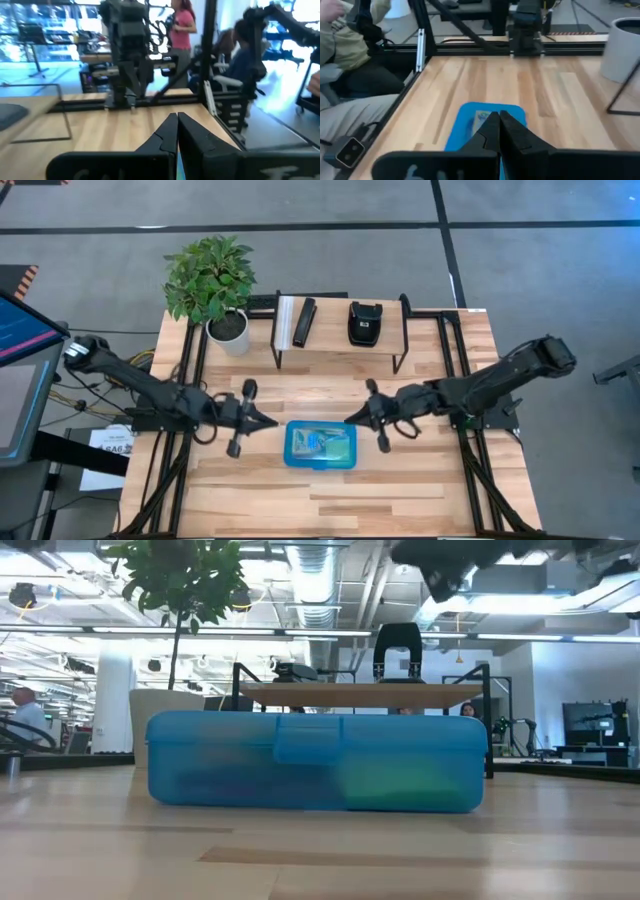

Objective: Pack school essentials
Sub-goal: Return to Home Position

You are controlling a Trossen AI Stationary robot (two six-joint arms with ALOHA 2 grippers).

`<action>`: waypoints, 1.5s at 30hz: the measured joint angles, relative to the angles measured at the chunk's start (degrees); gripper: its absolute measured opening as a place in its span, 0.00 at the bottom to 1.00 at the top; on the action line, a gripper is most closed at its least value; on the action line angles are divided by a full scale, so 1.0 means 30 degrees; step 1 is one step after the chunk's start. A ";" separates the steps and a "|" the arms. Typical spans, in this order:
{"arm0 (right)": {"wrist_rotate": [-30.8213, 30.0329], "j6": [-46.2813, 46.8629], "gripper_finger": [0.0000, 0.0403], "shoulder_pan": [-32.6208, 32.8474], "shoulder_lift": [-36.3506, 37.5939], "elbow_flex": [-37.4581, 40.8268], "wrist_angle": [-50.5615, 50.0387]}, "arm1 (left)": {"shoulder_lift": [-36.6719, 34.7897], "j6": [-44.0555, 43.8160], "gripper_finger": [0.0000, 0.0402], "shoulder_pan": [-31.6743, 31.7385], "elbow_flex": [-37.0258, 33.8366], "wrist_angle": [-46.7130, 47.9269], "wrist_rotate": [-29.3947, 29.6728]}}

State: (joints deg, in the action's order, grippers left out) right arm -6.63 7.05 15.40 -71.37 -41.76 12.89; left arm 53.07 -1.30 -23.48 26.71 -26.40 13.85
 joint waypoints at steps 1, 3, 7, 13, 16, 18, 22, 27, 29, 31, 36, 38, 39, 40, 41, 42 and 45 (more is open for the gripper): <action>0.0009 -0.0023 0.04 -0.0200 0.0451 0.0583 0.0316 | -0.0520 -0.0006 0.00 0.0186 -0.0303 0.0016 0.0000; 0.0007 -0.0118 0.04 -0.0573 0.1289 0.1889 0.1557 | -0.1476 -0.0003 0.00 0.0580 -0.0873 -0.0009 -0.0007; 0.0007 -0.0535 0.04 -0.1271 0.2881 0.4638 0.4749 | -0.3547 0.0230 0.00 0.1201 -0.2034 -0.0199 -0.0191; 0.0018 -0.0506 0.03 -0.2334 0.5414 0.7853 0.6598 | -0.7197 0.0576 0.00 0.1849 -0.3676 0.0010 -0.0204; 0.0026 -0.0499 0.03 -0.2715 0.6708 0.8838 0.6772 | -0.8945 0.0569 0.00 0.2058 -0.4717 0.0184 -0.0204; 0.0035 -0.0502 0.04 -0.2998 0.7542 0.9366 0.6857 | -1.0014 0.0576 0.00 0.2139 -0.5399 0.0111 -0.0198; 0.0132 -0.0633 0.03 -0.3504 0.9251 1.0064 0.6784 | -1.2059 0.0568 0.00 0.2297 -0.6634 0.0322 -0.0187; 0.0263 -0.1052 0.03 -0.3971 1.1487 1.1032 0.6381 | -1.4544 0.0576 0.00 0.2418 -0.7676 0.1520 -0.0020; 0.0263 -0.1056 0.03 -0.4141 1.2506 1.1345 0.5942 | -1.5619 0.0579 0.00 0.2418 -0.7697 0.3000 0.0118; 0.0262 -0.1041 0.03 -0.4287 1.3464 1.1805 0.5853 | -1.6692 0.0570 0.00 0.2418 -0.7697 0.4252 0.0173; 0.0270 -0.1160 0.03 -0.4656 1.5572 1.3193 0.5512 | -1.7643 0.0576 0.00 0.2426 -0.7711 0.5902 0.0459; 0.0270 -0.1182 0.03 -0.4857 1.6152 1.3743 0.5509 | -1.7549 0.0572 0.00 0.2471 -0.7712 0.6341 0.0557; 0.0270 -0.1217 0.03 -0.4981 1.6496 1.3757 0.5032 | -1.7574 0.0520 0.00 0.2507 -0.7786 0.6628 0.0597; 0.0261 -0.1216 0.03 -0.5103 1.6859 1.3757 0.4338 | -1.7640 0.0407 0.00 0.2538 -0.7921 0.6772 0.0614; 0.0260 -0.1211 0.03 -0.5187 1.7109 1.3757 0.3918 | -1.7658 0.0310 0.00 0.2542 -0.8097 0.6802 0.0611; 0.0258 -0.1209 0.03 -0.5235 1.7276 1.3757 0.3668 | -1.7657 0.0261 0.00 0.2543 -0.8208 0.6803 0.0603; 0.0256 -0.1267 0.03 -0.5429 1.7688 1.3757 0.3164 | -1.7653 0.0053 0.00 0.2542 -0.8686 0.6681 0.0271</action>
State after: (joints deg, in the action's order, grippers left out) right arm -5.87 3.25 -0.89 -18.31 -0.49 22.38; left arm 0.11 -1.14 -15.86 0.65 -6.36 14.66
